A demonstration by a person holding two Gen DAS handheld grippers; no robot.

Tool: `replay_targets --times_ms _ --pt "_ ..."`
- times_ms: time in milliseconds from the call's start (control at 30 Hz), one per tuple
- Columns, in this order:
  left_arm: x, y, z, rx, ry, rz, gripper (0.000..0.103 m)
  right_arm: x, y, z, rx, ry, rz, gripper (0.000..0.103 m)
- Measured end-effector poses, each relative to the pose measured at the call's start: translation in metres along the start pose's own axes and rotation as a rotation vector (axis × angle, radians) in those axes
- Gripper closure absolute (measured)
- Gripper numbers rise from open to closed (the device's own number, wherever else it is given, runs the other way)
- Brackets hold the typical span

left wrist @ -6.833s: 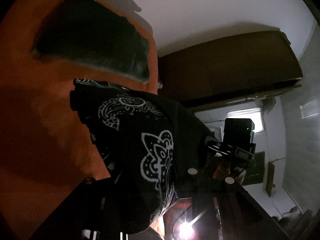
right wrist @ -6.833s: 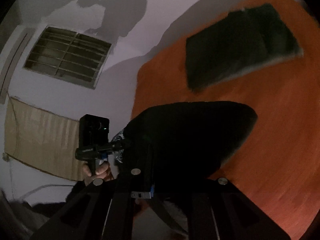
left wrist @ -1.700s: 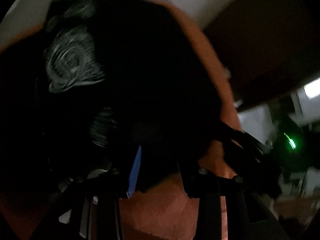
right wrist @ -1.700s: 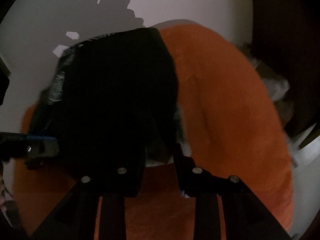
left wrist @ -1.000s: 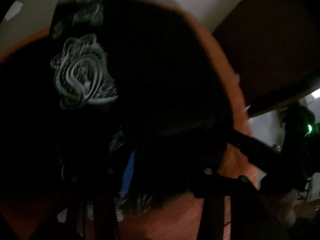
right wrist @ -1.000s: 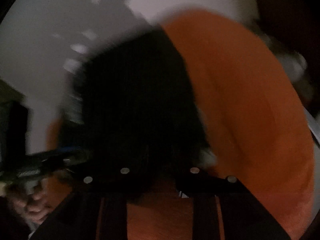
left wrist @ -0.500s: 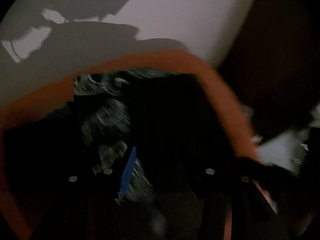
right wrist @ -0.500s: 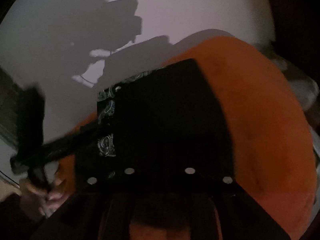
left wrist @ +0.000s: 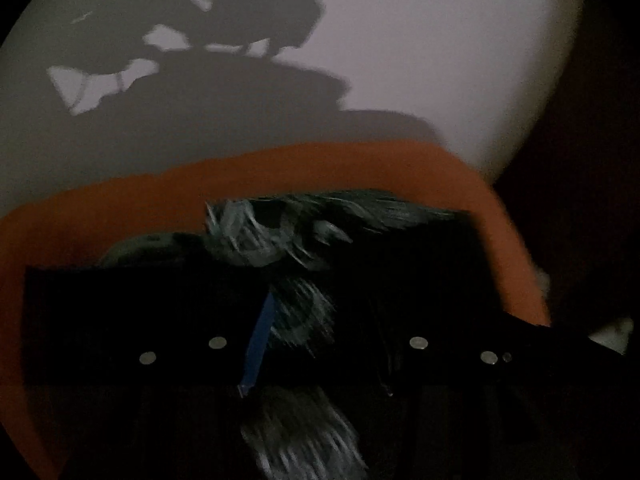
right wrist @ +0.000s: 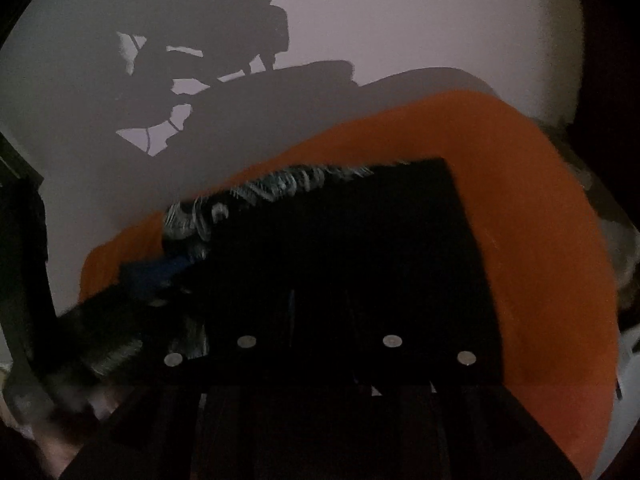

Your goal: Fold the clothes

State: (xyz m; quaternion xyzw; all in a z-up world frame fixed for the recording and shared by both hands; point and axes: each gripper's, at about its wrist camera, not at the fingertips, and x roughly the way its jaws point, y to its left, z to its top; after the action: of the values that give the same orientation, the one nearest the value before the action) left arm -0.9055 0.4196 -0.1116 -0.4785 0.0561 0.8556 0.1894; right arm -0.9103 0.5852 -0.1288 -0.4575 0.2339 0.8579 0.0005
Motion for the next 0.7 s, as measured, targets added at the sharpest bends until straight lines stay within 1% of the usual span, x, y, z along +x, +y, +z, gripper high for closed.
replay_targets --times_ms 67,100,167,200,267,300,333,400,433,467,600,633,667,700 --pt "0.023 0.01 -0.003 -0.007 0.022 0.019 0.048 0.038 -0.001 -0.003 -0.036 0.092 -0.067 0.079" --pt "0.027 0.014 -0.003 -0.005 0.03 0.022 0.047 0.045 -0.001 -0.006 -0.052 0.116 -0.092 0.079" --pt "0.018 0.022 0.003 -0.033 0.018 0.008 0.047 0.035 0.005 -0.004 -0.048 0.102 -0.107 0.079" --pt "0.012 0.026 0.005 -0.058 0.003 0.001 0.047 0.029 0.006 -0.004 -0.032 0.089 -0.094 0.079" --pt "0.0 0.033 0.006 -0.118 -0.033 -0.011 0.046 0.02 0.008 -0.005 -0.002 0.063 -0.105 0.077" --pt "0.003 0.035 0.004 -0.127 -0.028 -0.004 0.045 0.016 0.009 -0.006 0.013 0.05 -0.113 0.073" --pt "0.015 0.035 0.002 -0.118 -0.001 0.014 0.045 0.022 0.012 -0.008 0.002 0.069 -0.143 0.071" --pt "0.026 0.04 -0.001 -0.104 0.024 0.015 0.043 0.04 0.017 -0.013 -0.032 0.107 -0.201 0.071" --pt "0.03 0.044 -0.003 -0.097 0.032 0.01 0.043 0.04 0.021 -0.015 -0.045 0.11 -0.22 0.071" --pt "0.028 0.046 -0.005 -0.101 0.035 0.001 0.043 0.032 0.024 -0.017 -0.049 0.106 -0.224 0.071" --pt "-0.006 0.052 -0.017 -0.152 0.022 -0.047 0.042 0.001 0.036 -0.028 -0.033 0.108 -0.219 0.071" --pt "-0.014 0.054 -0.02 -0.165 0.019 -0.058 0.04 -0.003 0.038 -0.033 -0.019 0.108 -0.207 0.071" --pt "-0.015 0.052 -0.022 -0.162 0.02 -0.06 0.04 -0.003 0.041 -0.039 -0.014 0.107 -0.2 0.071" --pt "-0.009 0.049 -0.025 -0.146 0.025 -0.054 0.039 0.004 0.043 -0.046 -0.027 0.11 -0.212 0.071"
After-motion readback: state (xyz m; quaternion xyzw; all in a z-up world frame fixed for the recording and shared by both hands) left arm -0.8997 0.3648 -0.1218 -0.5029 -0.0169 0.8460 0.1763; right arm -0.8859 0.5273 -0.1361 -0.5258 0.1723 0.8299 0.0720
